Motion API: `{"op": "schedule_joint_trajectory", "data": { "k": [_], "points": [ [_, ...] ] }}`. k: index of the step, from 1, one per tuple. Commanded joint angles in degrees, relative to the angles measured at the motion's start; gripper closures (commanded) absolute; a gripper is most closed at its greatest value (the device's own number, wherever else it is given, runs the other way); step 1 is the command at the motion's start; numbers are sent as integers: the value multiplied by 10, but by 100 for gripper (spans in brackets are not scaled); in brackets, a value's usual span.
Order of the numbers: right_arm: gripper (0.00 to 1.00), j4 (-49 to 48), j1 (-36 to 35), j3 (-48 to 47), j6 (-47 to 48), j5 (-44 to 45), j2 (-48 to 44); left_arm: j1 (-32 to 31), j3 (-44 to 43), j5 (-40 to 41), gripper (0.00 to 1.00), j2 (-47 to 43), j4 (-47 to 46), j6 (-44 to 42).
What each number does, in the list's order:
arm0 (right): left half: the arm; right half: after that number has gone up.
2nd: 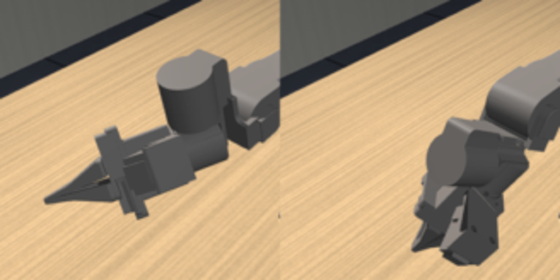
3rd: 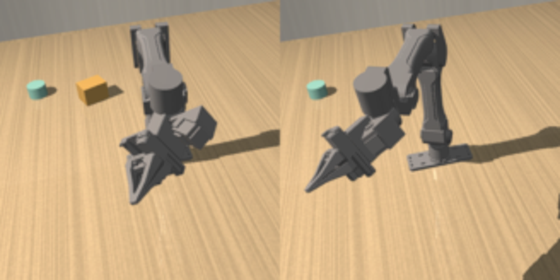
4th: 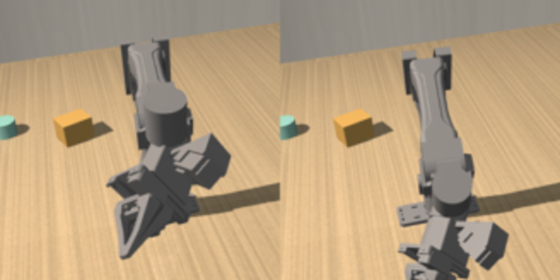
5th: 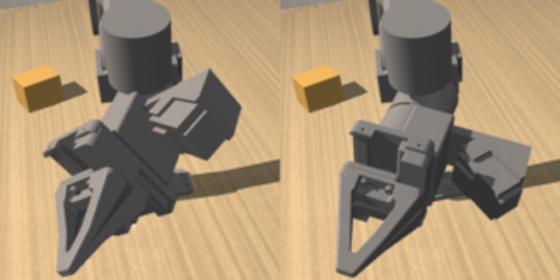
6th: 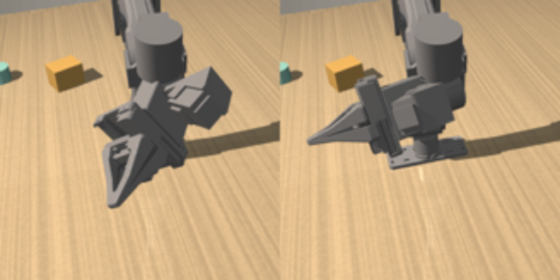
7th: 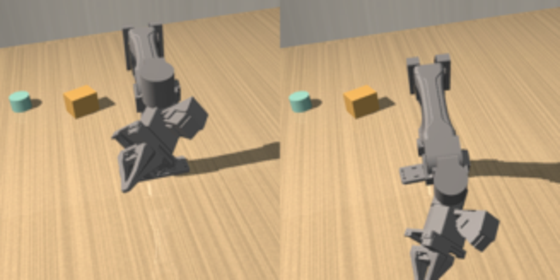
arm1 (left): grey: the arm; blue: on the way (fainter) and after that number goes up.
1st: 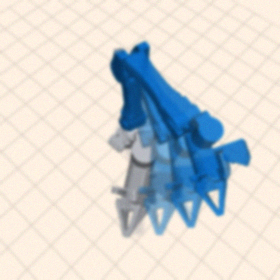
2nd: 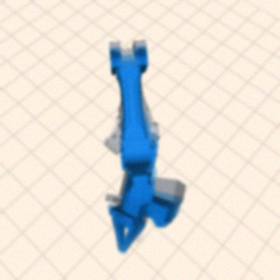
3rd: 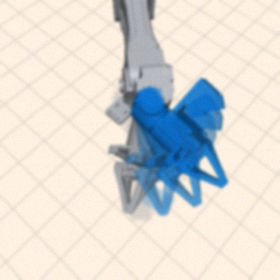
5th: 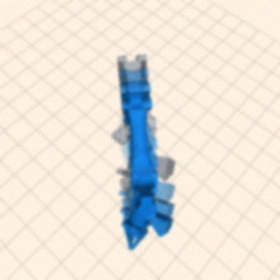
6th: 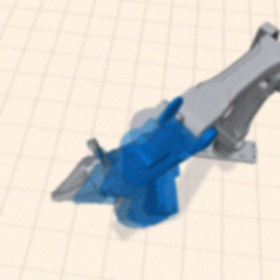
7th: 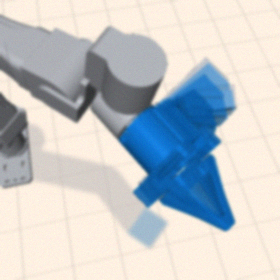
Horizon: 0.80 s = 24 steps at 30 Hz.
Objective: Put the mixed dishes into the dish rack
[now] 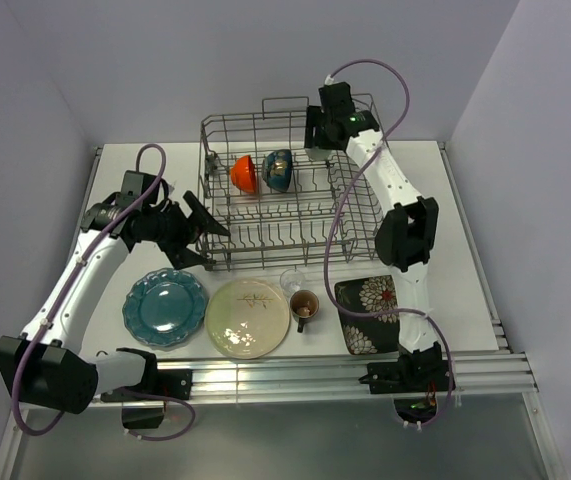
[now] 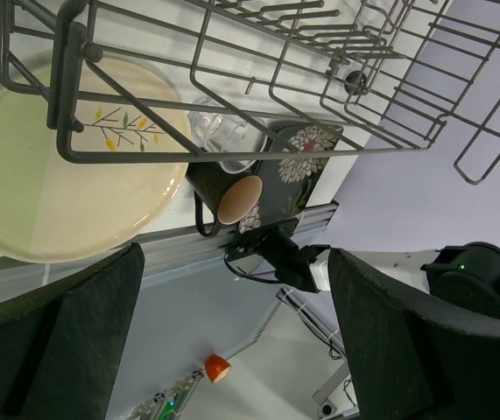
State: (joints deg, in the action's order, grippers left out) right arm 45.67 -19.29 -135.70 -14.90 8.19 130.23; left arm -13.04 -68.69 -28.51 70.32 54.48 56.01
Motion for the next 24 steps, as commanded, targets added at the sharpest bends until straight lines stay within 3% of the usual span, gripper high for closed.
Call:
{"op": "schedule_joint_trajectory", "data": {
  "k": [1, 5, 7, 8, 10, 11, 14, 20, 24],
  "points": [
    [100, -33, -2, -26, 2, -9, 20, 3, -4, -13, 7, 2, 2, -22],
    [97, -30, -1, -41, 1, -5, 41, 3, -5, -14, 7, 1, 6, -29],
    [66, -30, 0, -40, 3, -5, 48, 4, -6, -14, 8, 3, 11, -35],
    [35, -30, 0, -42, 4, -3, 49, 3, -6, -12, 8, 4, 15, -39],
    [7, -25, 0, -42, 3, 6, 47, 3, -4, -12, 10, 6, 26, -51],
    [1, -27, 0, -40, 2, 8, 42, 2, -4, -12, 12, 6, 32, -56],
    [0, -34, 0, -24, -4, 6, 16, -27, -7, 6, 15, 13, 46, -66],
    [0, -16, 0, 2, -23, 10, -54, -157, -56, 69, 15, 62, 63, -58],
    [0, 0, -3, 57, -59, 12, -159, -233, -46, 93, 18, 89, 41, -47]
  ]
}}
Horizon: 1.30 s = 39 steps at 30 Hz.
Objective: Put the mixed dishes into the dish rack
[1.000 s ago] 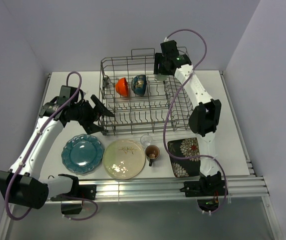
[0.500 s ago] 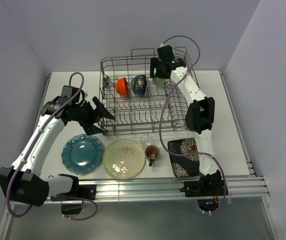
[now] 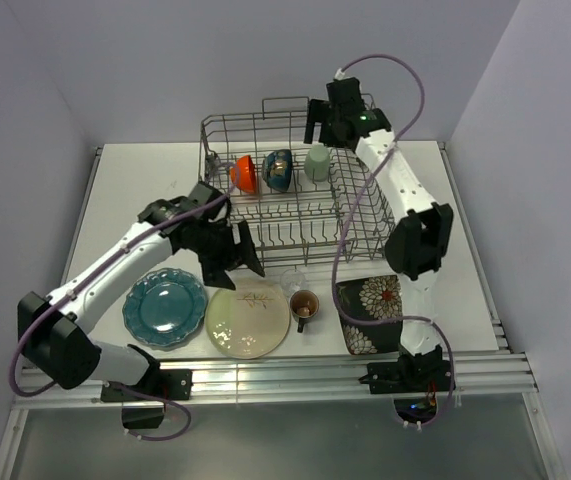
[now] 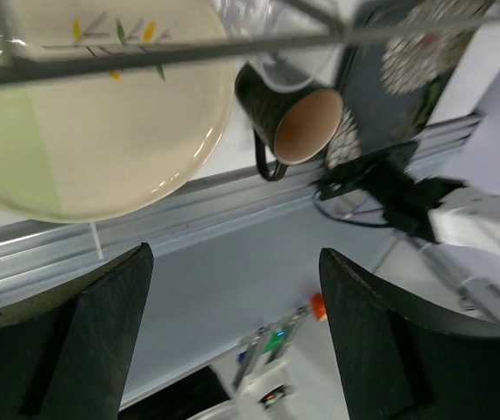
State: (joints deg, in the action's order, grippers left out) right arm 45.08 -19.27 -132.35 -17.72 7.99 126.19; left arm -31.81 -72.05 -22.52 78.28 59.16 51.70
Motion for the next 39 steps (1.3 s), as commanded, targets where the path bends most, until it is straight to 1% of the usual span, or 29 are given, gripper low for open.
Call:
{"op": "schedule_joint_trajectory", "data": {
  "k": [1, 2, 4, 5, 7, 8, 11, 12, 13, 14, 16, 17, 19, 20, 26, 29, 32, 34, 37, 39],
  "points": [
    [0, 5, -5, 40, -34, 13, -145, -59, -10, 40, 18, 19, -15, 2],
    [0, 5, -8, 73, -36, 13, -197, -84, -1, 54, 18, 20, -21, 5],
    [0, 10, -17, 100, -37, 24, -248, -105, 9, 63, 18, 26, -41, 17],
    [0, 26, -18, 119, -46, 23, -296, -124, 19, 68, 19, 26, -50, 23],
    [0, 47, -24, 138, -54, 13, -341, -143, 27, 76, 19, 31, -66, 40],
    [0, 68, -26, 162, -60, 13, -389, -164, 31, 78, 20, 34, -82, 45],
    [0, 94, -52, 214, -65, 16, -461, -204, 35, 99, 20, 52, -106, 65],
    [0, 97, -60, 257, -68, 18, -513, -213, 37, 100, 20, 58, -127, 68],
    [0, 100, -77, 279, -72, 31, -539, -220, 38, 103, 20, 70, -139, 75],
    [0, 106, -82, 317, -75, 33, -587, -230, 40, 107, 20, 77, -148, 78],
    [0, 114, -83, 343, -86, 28, -630, -238, 41, 115, 20, 94, -166, 84],
    [0, 131, -84, 357, -88, 25, -665, -242, 42, 118, 20, 98, -171, 86],
    [0, 147, -84, 366, -85, 23, -697, -245, 44, 115, 20, 107, -189, 93],
    [0, 166, -84, 376, -85, 26, -727, -248, 45, 114, 20, 109, -195, 94],
    [0, 221, -84, 404, -91, 47, -825, -254, 35, 129, 20, 164, -216, 90],
    [0, 227, -84, 416, -91, 47, -847, -255, 27, 134, 20, 188, -227, 93],
    [0, 230, -84, 416, -90, 47, -854, -257, 15, 142, 22, 212, -223, 89],
    [0, 230, -84, 415, -87, 48, -854, -257, 11, 158, 27, 225, -220, 86],
    [0, 231, -84, 407, -79, 55, -856, -258, 16, 187, 31, 228, -215, 90],
    [0, 229, -84, 406, -73, 58, -860, -259, 23, 202, 32, 222, -215, 97]
  ]
}}
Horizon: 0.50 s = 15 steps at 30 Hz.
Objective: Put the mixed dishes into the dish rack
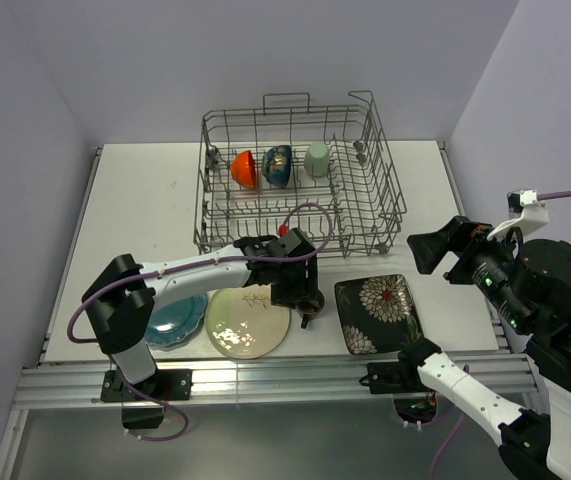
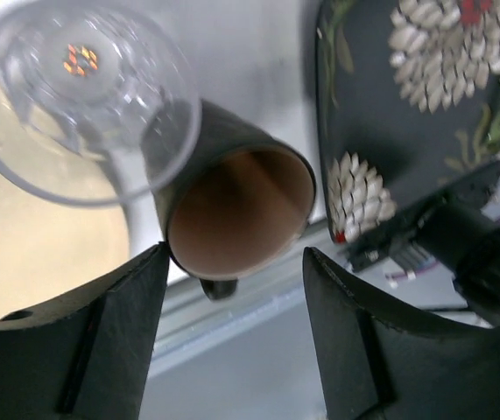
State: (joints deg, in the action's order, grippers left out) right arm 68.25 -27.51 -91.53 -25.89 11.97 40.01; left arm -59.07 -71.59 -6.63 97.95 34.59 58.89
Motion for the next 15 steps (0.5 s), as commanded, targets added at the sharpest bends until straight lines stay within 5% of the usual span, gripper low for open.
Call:
{"op": "schedule_joint_trajectory", "data": {
  "k": [1, 9, 15],
  "points": [
    [0, -5, -1, 0, 11, 18, 0, 12, 27, 47, 33, 22, 29, 28],
    [0, -12, -1, 6, 19, 8, 1, 11, 48, 63, 35, 14, 19, 47],
    [0, -8, -3, -12, 28, 14, 8, 6, 61, 63, 52, 39, 3, 41]
  ]
}}
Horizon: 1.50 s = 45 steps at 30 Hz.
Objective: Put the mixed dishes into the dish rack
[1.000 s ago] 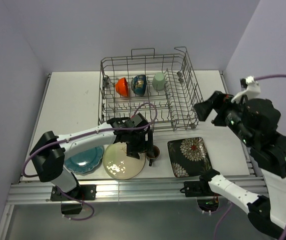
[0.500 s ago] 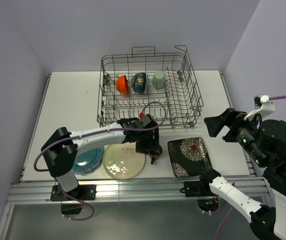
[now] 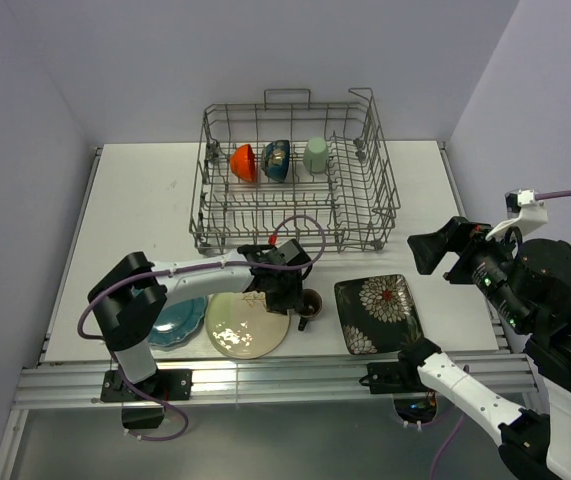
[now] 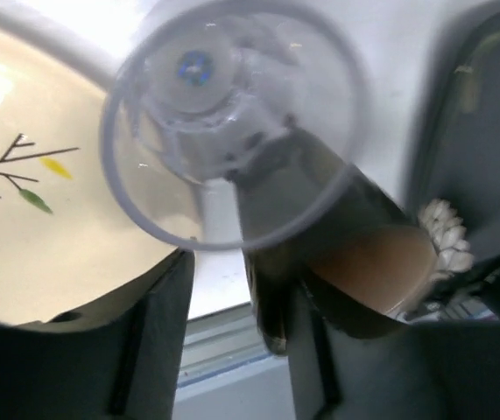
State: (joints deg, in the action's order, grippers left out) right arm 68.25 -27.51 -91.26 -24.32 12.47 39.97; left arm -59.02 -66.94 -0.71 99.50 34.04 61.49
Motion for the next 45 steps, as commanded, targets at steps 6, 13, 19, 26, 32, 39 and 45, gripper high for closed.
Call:
{"op": "schedule_joint_trajectory", "data": {
  "k": [6, 13, 19, 26, 32, 39, 45],
  "points": [
    [0, -12, -1, -3, 6, 5, 4, -8, 36, -3, 83, 25, -6, 14],
    [0, -23, -2, 17, -5, -12, 2, -23, 11, 4, 100, -16, 8, -9],
    [0, -33, -1, 29, -11, -35, 9, -37, -3, 17, 100, -78, 30, -25],
    [0, -50, -2, 51, -15, -141, 51, -37, -32, -71, 100, -191, -13, -59],
    [0, -144, -2, 110, -44, -361, 69, 13, 43, -283, 100, -277, -246, -6],
    [0, -230, -1, 179, -87, -467, 67, 74, 115, -406, 100, -328, -484, 103],
    [1, -296, -1, 227, -116, -524, 60, 91, 170, -429, 100, -343, -628, 204]
  ]
}}
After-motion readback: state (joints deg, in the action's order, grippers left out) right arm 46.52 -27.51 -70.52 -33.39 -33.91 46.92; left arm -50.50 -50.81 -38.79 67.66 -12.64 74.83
